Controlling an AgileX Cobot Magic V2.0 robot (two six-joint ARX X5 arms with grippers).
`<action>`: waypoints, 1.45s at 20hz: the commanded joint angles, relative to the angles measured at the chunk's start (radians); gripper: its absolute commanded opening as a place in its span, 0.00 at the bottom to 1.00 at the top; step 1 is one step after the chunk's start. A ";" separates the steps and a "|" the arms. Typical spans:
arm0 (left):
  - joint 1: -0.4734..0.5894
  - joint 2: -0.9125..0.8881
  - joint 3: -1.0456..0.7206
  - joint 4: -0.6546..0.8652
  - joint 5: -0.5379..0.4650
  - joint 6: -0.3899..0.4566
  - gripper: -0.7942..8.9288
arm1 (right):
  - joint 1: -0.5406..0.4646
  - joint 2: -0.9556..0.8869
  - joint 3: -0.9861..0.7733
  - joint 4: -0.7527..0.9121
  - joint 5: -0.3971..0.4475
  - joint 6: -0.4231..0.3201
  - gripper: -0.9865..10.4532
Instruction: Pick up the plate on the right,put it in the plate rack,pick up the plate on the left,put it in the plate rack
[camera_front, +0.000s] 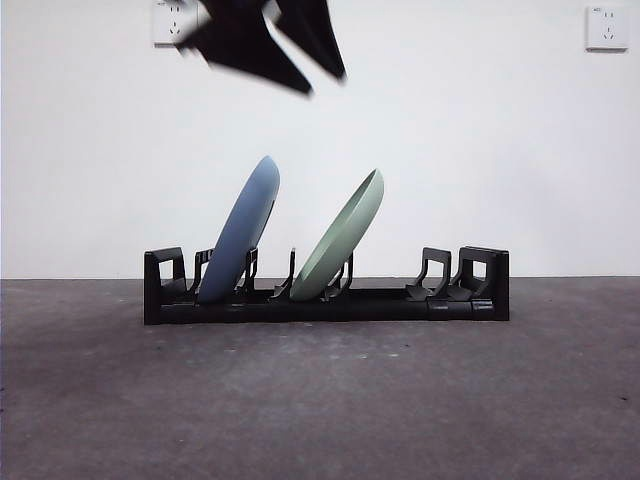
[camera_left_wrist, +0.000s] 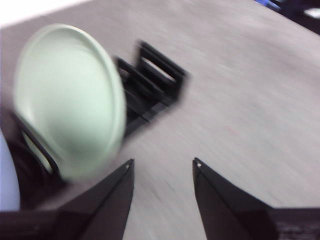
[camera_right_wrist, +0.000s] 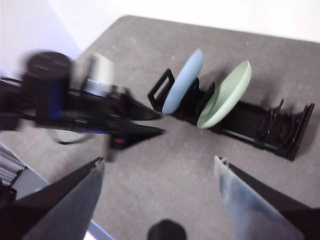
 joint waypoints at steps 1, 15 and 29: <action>-0.005 -0.102 -0.007 -0.127 0.018 0.029 0.28 | 0.002 0.002 -0.054 -0.024 -0.001 -0.027 0.41; -0.004 -0.518 -0.007 -0.558 0.014 0.028 0.28 | 0.002 -0.005 -0.509 -0.020 -0.016 -0.105 0.41; -0.004 -0.501 -0.007 -0.552 0.014 0.029 0.13 | 0.002 -0.024 -0.518 0.087 -0.140 -0.114 0.08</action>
